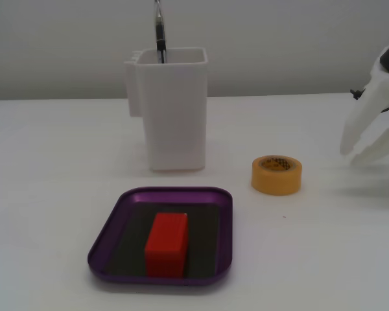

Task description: Grab up the yellow tape and put it in the box.

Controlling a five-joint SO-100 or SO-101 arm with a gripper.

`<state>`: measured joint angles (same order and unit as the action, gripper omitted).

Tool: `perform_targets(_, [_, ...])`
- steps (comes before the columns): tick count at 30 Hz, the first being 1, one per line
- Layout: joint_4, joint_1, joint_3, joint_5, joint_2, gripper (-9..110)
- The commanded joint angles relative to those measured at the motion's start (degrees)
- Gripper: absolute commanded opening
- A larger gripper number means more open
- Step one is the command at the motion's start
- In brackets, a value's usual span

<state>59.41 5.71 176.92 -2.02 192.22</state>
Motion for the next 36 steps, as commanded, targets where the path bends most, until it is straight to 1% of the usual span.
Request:
perform_targets(1, [-0.4, 0.3, 0.4, 0.0, 5.6, 1])
perform_targets(36, [-0.8, -0.2, 0.6, 0.4, 5.7, 1])
